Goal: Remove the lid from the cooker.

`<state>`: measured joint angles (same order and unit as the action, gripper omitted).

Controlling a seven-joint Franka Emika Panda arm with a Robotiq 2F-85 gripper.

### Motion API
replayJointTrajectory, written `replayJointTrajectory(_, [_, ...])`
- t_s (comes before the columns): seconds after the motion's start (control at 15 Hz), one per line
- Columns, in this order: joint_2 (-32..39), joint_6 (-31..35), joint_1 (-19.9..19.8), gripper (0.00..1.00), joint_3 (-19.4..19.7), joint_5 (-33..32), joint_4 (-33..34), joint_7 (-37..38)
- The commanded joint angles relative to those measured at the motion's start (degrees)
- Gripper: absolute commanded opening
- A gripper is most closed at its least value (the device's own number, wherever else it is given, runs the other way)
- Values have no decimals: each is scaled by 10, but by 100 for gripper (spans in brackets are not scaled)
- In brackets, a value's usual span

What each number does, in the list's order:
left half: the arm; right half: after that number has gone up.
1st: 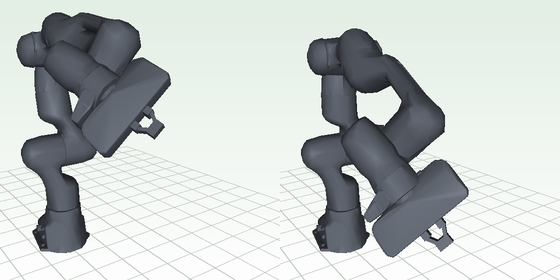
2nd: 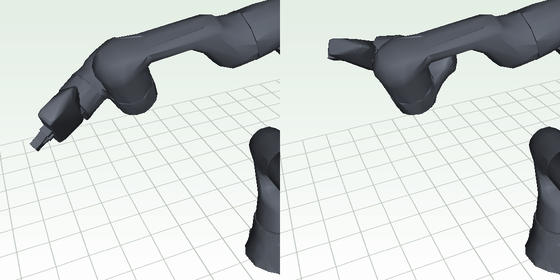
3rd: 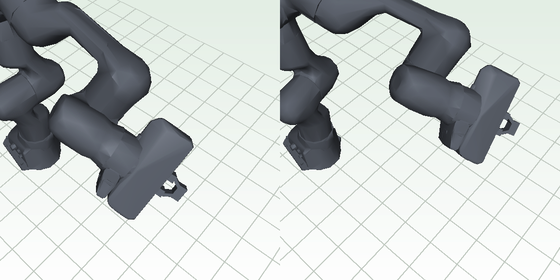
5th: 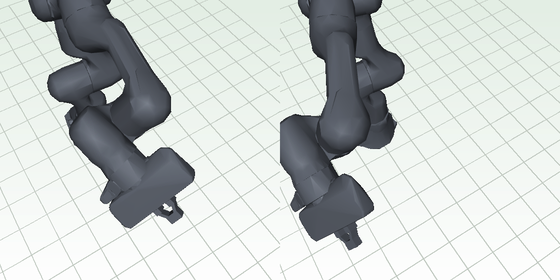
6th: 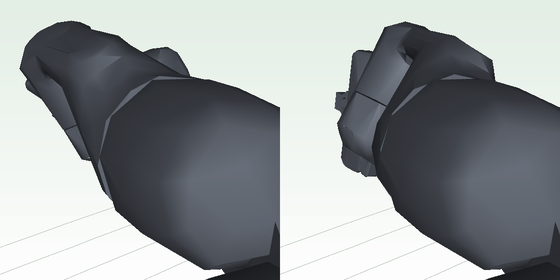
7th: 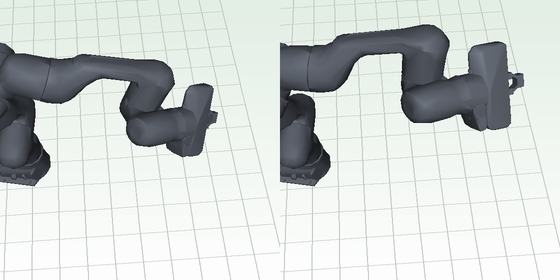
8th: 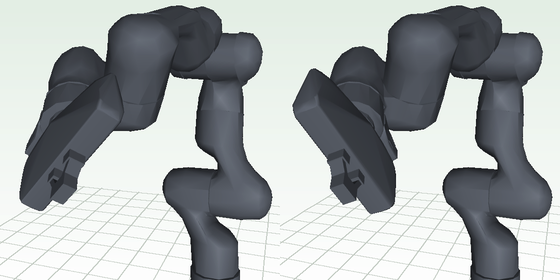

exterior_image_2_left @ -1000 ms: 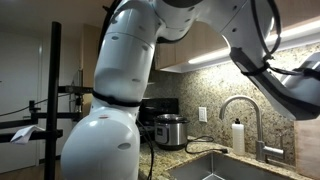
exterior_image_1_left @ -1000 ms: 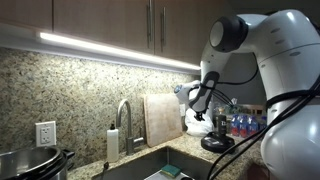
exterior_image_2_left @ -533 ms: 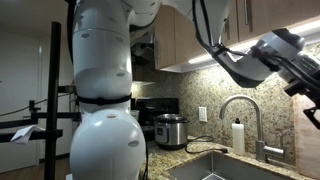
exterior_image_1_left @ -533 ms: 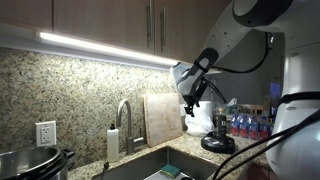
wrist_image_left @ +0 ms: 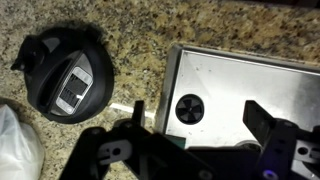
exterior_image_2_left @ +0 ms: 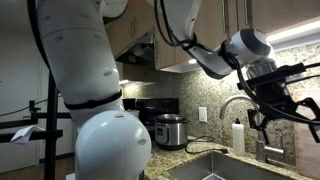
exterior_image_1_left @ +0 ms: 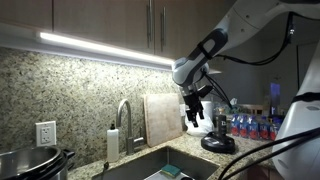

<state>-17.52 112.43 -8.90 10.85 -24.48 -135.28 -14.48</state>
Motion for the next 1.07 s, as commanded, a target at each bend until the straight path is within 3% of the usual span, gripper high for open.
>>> replayJointTrajectory(0.0, [-74,-53,19,100,-16,19,-41,-40])
replayJointTrajectory(0.33, [-149,-113,43,100,-41,24,-96,-2])
replayJointTrajectory(0.47, [-122,-106,42,100,-36,14,-75,-3])
replayJointTrajectory(0.73, [-141,-97,49,100,-47,15,-96,13])
replayJointTrajectory(1.0, [-200,-77,70,100,-70,50,-107,56])
